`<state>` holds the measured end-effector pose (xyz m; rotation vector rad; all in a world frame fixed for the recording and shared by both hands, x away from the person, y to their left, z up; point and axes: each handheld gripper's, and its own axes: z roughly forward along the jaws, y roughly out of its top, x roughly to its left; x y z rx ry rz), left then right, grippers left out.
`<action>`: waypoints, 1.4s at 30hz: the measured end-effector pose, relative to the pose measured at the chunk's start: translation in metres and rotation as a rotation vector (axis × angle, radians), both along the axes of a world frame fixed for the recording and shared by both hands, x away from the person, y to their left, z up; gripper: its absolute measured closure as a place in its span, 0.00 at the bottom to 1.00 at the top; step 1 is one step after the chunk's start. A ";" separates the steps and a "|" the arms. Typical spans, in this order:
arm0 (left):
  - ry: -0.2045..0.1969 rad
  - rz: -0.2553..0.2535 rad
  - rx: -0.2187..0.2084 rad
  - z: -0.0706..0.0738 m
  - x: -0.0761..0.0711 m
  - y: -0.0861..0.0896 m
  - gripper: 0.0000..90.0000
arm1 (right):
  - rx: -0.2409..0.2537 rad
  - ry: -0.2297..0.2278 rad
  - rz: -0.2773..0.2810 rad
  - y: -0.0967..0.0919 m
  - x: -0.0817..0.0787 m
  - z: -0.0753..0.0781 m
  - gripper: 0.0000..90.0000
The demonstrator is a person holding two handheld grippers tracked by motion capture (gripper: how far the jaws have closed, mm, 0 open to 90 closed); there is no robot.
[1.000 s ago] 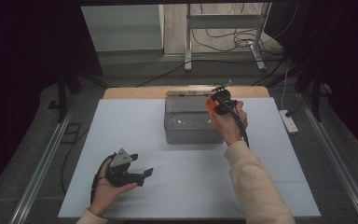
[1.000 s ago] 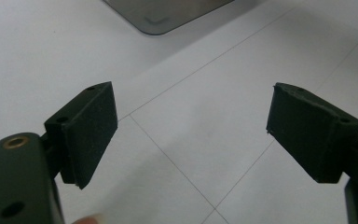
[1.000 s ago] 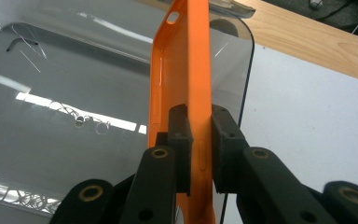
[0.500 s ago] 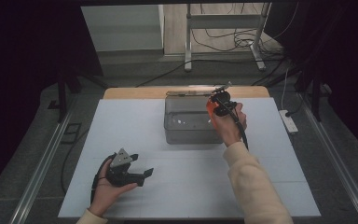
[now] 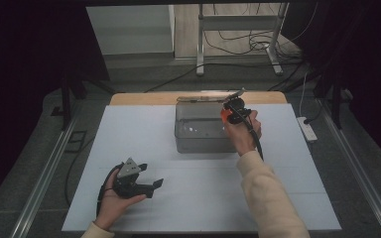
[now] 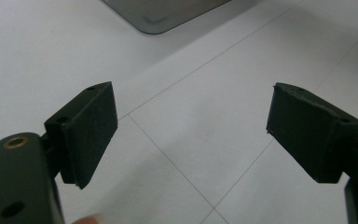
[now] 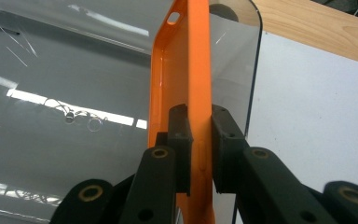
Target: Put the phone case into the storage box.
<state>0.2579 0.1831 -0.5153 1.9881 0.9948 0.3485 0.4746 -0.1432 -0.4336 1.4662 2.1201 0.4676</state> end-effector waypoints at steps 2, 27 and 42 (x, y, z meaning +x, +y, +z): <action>0.000 0.000 0.000 0.000 0.000 0.000 0.18 | -0.007 0.002 -0.002 0.000 0.000 -0.001 0.88; 0.000 -0.001 0.001 0.000 0.000 0.000 0.18 | -0.042 0.023 0.004 0.003 0.003 -0.013 0.88; 0.000 -0.002 0.000 0.000 0.000 0.000 0.18 | -0.058 0.035 0.019 0.004 0.005 -0.019 0.87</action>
